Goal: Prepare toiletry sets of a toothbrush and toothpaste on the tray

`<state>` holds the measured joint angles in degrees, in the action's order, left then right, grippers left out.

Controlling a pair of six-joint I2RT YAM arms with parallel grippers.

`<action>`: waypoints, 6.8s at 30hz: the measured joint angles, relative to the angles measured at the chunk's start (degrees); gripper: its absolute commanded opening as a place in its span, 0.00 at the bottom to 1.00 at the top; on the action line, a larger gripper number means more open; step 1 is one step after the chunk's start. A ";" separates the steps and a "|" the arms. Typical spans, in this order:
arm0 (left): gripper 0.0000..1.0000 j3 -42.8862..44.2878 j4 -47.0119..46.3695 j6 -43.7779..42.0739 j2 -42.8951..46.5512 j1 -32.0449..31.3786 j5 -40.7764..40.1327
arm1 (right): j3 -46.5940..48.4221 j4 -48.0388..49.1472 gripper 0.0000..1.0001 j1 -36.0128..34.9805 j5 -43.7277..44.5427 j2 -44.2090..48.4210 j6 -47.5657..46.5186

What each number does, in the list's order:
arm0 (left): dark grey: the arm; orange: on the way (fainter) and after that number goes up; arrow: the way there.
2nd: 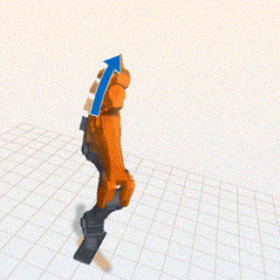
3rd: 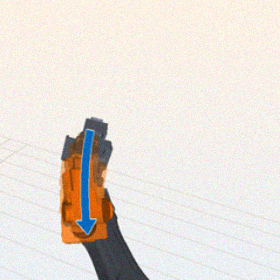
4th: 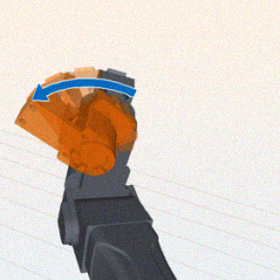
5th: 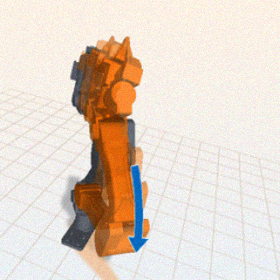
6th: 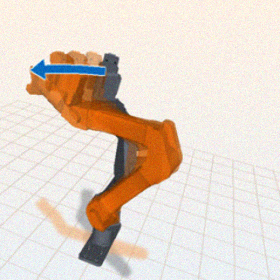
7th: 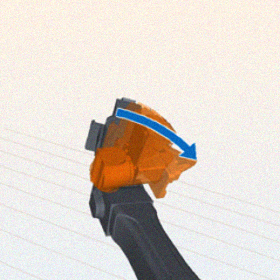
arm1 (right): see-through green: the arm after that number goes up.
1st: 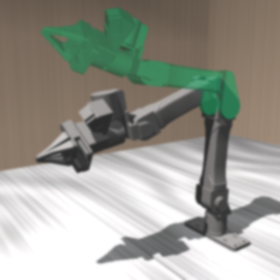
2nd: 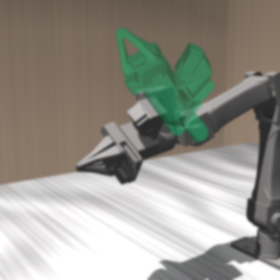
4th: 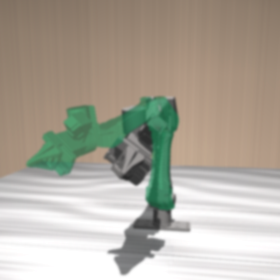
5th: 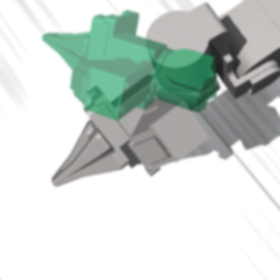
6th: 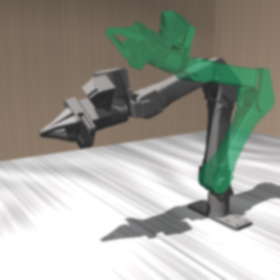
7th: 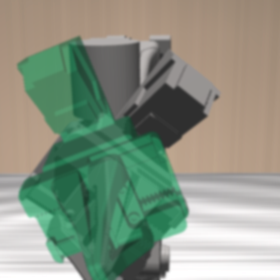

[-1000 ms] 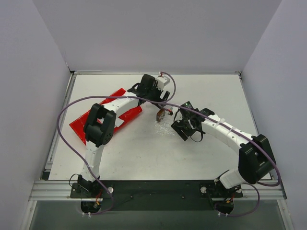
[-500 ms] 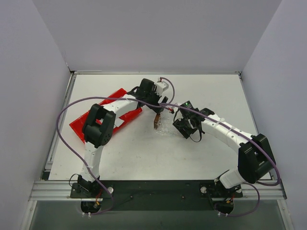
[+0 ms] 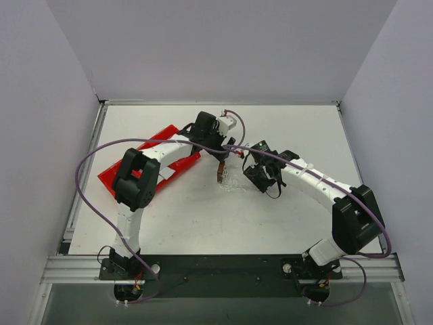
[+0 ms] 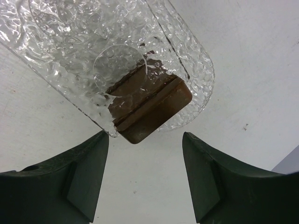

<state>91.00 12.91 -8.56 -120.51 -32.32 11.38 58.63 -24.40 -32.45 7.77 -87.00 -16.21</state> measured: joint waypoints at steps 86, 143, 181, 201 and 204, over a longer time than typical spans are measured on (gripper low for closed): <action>0.97 -20.28 13.46 -5.99 37.27 18.60 -5.68 | 6.14 -0.90 0.84 6.45 -16.09 11.06 4.24; 0.50 -3.17 15.78 -10.10 7.32 18.73 0.22 | 3.76 0.15 0.85 6.54 -16.22 14.58 3.13; 0.00 -17.27 -6.86 25.57 46.25 20.09 34.32 | 14.27 18.14 0.78 20.02 -68.04 10.91 30.97; 0.00 -29.86 -33.03 40.02 50.60 14.95 35.80 | 13.90 45.75 0.69 11.21 -77.70 4.00 58.29; 0.00 -30.91 -34.21 39.89 51.32 14.08 35.54 | 13.90 48.17 0.67 9.94 -77.75 2.99 60.22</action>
<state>60.10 -21.30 31.33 -69.19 -18.24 46.92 72.53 23.77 -22.50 -69.97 -84.01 44.01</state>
